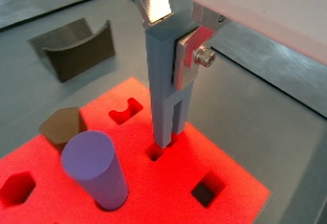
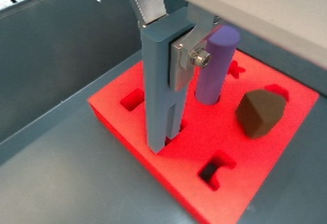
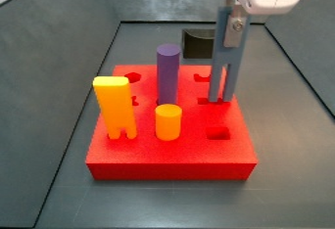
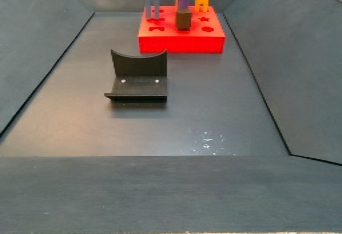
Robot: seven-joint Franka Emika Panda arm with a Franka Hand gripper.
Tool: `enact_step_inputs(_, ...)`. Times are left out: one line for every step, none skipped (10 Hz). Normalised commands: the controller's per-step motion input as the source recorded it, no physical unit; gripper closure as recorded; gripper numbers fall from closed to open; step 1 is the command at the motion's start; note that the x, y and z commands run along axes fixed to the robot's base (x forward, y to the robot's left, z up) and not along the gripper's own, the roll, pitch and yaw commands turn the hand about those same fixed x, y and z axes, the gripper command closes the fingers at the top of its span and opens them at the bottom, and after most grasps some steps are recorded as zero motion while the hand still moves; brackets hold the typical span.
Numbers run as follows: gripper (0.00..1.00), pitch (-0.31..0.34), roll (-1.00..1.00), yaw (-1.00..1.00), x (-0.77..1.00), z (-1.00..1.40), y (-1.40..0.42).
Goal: Pick up the double-square object. Move up. Move to above the board. Insert the double-square object.
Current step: Insert the double-square object.
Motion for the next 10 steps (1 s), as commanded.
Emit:
enact_step_inputs(1.0,0.066,0.06,-0.12,0.0,-0.09,0.0)
enact_step_inputs(1.0,0.037,0.06,-0.07,-0.11,-0.14,0.03)
enact_step_inputs(1.0,0.0,0.08,0.06,-0.34,-0.19,0.0)
enact_step_inputs(1.0,0.009,0.25,0.54,-0.36,-0.09,-0.06)
enact_step_inputs(1.0,0.006,0.25,0.56,-0.25,-0.11,-0.13)
enact_step_inputs(1.0,0.074,0.05,0.14,0.18,-0.25,-0.07)
enact_step_inputs(1.0,0.08,0.03,0.0,0.34,-0.33,-0.03)
enact_step_inputs(1.0,0.107,0.01,-0.13,0.42,-0.45,0.0)
enact_step_inputs(1.0,0.103,0.05,-0.25,0.35,-0.61,0.0)
enact_step_inputs(1.0,0.101,0.02,-0.25,0.4,-0.58,0.0)
